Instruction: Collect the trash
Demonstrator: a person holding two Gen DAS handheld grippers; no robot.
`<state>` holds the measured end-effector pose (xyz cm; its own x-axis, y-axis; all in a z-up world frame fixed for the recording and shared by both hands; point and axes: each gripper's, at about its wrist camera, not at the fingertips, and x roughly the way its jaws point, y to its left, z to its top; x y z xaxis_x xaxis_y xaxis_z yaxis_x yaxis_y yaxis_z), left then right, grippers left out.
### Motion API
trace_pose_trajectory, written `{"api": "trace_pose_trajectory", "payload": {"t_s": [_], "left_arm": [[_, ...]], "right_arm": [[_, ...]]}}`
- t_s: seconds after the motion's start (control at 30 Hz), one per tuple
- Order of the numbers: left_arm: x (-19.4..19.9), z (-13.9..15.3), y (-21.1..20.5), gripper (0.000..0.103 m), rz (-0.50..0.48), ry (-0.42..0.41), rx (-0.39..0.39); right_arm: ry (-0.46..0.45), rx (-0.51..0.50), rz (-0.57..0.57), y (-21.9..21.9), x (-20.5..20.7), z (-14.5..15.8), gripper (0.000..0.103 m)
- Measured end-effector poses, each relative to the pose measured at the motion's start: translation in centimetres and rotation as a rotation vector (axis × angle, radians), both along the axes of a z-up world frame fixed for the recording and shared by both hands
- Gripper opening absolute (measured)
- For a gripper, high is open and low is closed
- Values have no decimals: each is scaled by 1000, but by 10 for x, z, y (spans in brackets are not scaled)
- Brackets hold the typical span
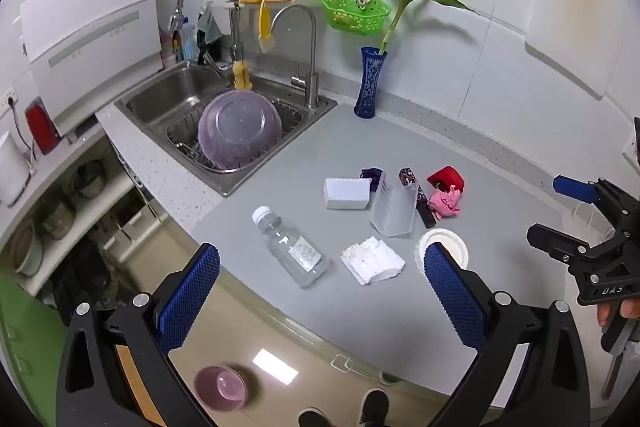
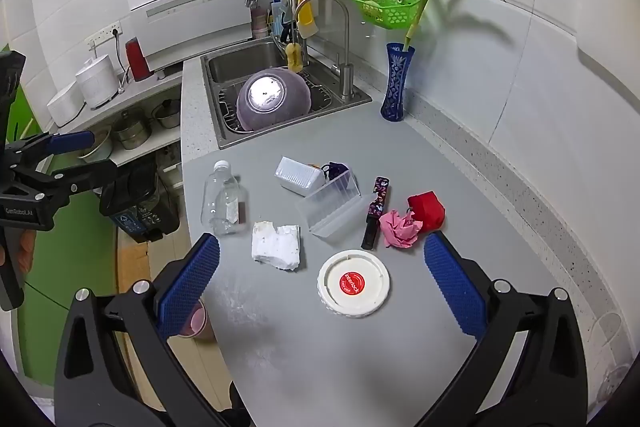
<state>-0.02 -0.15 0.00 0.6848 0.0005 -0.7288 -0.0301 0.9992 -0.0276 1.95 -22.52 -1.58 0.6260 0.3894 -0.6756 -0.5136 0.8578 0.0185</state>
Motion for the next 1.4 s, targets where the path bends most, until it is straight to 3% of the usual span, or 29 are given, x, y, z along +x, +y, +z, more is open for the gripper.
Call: {"api": "trace_pose_trajectory", "payload": {"t_s": [0.1,0.23,1.4], "left_arm": [[0,0,-6,98,-11,6,29],[1,0,6,98,-8,15,-37],[2,-6,-3,98,-13,22,-25]], "right_arm": [[6,3,-1,0,-1,0,100],[15,5,0,0,1,-1,100],[25,10,0,1,6,-4,100]]}}
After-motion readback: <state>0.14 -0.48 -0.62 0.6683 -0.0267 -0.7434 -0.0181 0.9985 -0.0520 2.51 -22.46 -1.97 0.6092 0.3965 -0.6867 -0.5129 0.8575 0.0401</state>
